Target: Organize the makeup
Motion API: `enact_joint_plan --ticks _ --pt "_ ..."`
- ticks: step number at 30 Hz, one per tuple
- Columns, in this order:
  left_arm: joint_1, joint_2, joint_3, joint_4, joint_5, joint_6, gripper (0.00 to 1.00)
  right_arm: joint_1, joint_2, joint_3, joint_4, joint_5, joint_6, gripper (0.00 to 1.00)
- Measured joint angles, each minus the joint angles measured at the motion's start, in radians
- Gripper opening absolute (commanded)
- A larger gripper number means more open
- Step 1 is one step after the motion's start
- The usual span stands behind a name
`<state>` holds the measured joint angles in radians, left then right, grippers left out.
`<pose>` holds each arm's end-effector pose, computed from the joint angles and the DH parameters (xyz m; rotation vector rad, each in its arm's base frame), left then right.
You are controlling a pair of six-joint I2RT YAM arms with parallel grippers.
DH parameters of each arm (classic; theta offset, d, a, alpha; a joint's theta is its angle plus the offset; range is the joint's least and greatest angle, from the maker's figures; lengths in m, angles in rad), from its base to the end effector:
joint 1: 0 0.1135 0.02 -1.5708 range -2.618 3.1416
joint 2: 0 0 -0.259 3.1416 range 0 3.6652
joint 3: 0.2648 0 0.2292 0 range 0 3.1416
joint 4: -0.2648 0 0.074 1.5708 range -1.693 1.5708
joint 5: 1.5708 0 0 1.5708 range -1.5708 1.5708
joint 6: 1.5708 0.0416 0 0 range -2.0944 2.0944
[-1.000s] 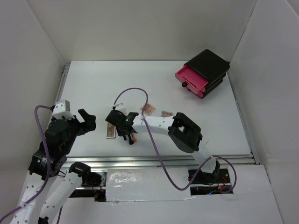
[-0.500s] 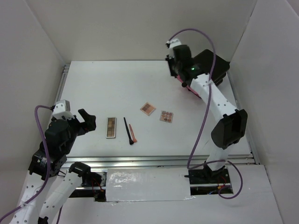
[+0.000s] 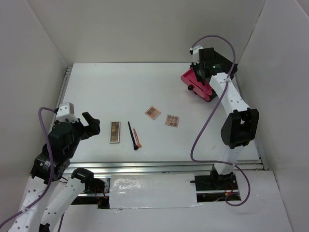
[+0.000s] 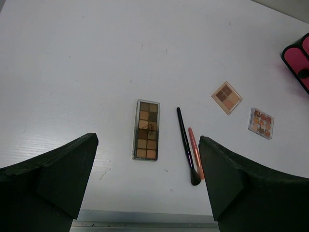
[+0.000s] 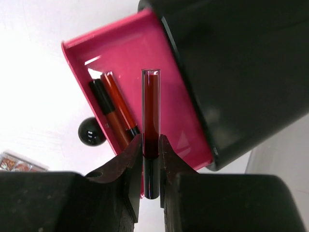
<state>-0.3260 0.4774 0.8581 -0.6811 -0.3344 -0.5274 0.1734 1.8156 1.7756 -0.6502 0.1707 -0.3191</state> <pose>0.0814 -0.0131 0.3369 -0.4148 1.8166 -0.2800 0.3902 0.0612 0.3427 -0.4628 2.2153 -0.2705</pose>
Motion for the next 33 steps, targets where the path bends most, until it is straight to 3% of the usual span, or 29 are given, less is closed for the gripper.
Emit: enact_joint_plan --ticks 2,6,8,10,16,20,21,22,23,24,25,26,30,33 --pt "0.0 0.002 0.0 0.0 0.0 0.0 0.99 -0.004 0.0 -0.03 0.001 -0.013 -0.002 0.18" --pt "0.0 0.004 0.0 0.0 0.002 0.0 0.99 -0.008 0.0 -0.035 0.006 -0.018 0.006 0.5" --pt "0.0 0.004 0.0 0.0 0.004 0.0 0.99 -0.008 0.0 -0.034 0.009 -0.013 0.009 0.51" --pt "0.0 0.004 0.0 0.0 0.007 0.0 0.99 -0.008 0.0 -0.029 0.003 -0.013 0.024 1.0" --pt "0.0 0.011 0.0 0.001 0.018 0.001 0.99 0.01 -0.013 0.057 -0.008 -0.023 0.043 1.0" --pt "0.0 0.012 0.0 0.001 0.018 0.001 0.99 0.086 -0.08 -0.04 0.053 -0.012 0.053 1.0" --pt "0.0 0.012 0.0 0.0 0.018 0.001 0.99 0.117 -0.094 -0.077 0.072 -0.007 0.061 0.99" --pt "0.0 0.012 0.0 0.001 0.018 0.001 0.99 0.148 -0.105 -0.115 0.09 -0.008 0.067 0.91" --pt "0.0 0.012 0.0 0.0 0.018 0.001 0.99 0.175 -0.109 -0.148 0.098 -0.014 0.072 0.76" --pt "0.0 0.012 0.0 0.0 0.018 0.001 0.99 0.202 -0.109 -0.175 0.106 -0.022 0.077 0.46" --pt "0.0 0.012 0.0 0.001 0.018 0.001 0.99 0.225 -0.108 -0.198 0.108 -0.029 0.084 0.07" --pt "0.0 0.012 0.0 0.001 0.018 0.001 0.99 0.248 -0.105 -0.222 0.107 -0.029 0.098 0.0" --pt "0.0 0.012 0.0 0.0 0.018 0.001 0.99 0.301 -0.072 -0.272 0.118 0.055 0.129 0.0" --pt "-0.002 0.011 0.0 0.0 0.018 0.001 0.99 0.323 -0.004 -0.294 0.149 0.229 0.113 0.0"
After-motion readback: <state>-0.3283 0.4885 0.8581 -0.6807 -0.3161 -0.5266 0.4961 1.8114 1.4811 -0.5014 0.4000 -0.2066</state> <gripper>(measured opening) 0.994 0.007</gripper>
